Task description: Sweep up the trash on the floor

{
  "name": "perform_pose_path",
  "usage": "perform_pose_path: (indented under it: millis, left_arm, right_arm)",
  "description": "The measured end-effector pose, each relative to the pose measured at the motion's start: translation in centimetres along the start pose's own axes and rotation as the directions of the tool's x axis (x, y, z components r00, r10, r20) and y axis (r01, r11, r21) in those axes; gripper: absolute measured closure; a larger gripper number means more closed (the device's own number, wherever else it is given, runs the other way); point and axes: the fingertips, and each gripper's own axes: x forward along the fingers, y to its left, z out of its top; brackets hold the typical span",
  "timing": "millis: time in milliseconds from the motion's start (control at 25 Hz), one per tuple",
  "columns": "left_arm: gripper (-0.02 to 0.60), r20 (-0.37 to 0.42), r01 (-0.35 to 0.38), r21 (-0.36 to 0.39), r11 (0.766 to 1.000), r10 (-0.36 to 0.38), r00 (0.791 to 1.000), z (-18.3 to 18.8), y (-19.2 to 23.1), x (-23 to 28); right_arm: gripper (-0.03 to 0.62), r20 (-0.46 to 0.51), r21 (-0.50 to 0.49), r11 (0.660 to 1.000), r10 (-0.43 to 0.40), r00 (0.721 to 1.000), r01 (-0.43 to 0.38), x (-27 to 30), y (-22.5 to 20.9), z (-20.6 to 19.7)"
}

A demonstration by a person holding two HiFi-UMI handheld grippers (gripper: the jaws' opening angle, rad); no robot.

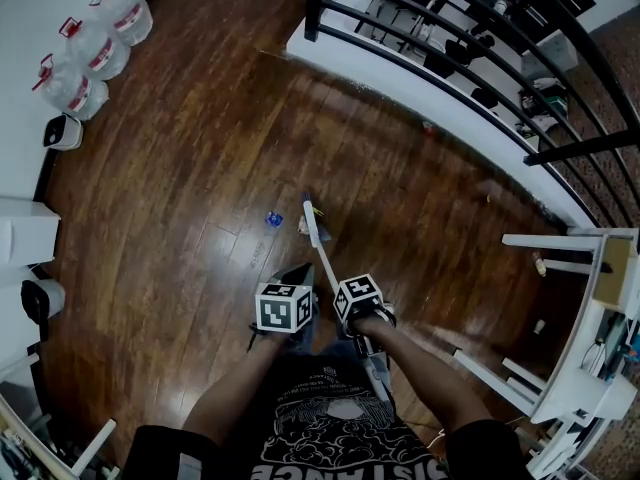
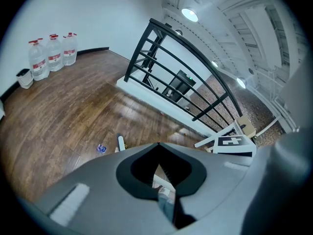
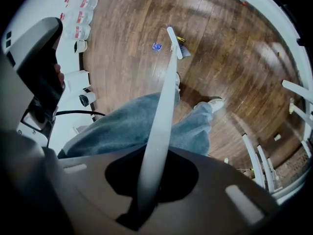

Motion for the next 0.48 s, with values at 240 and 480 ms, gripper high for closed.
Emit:
perform_pose_path:
  millis: [240,480]
  left_arm:
    - [0.577,0.009,-0.011,-0.007,1.0,0.011,1.0,0.0,0.9,-0.6]
    - [0.577,0.012,-0.011,-0.009,1.0,0.011,1.0,0.0,1.1,-0.9]
  right_arm:
    - [0.58,0.019,-0.016,1.0,0.02,1.0,-0.02,0.3,1.8,1.1]
    - [0.592,0.073,0.043,0.995,0.089,0.993,-0.092,-0.5,1.8,1.1]
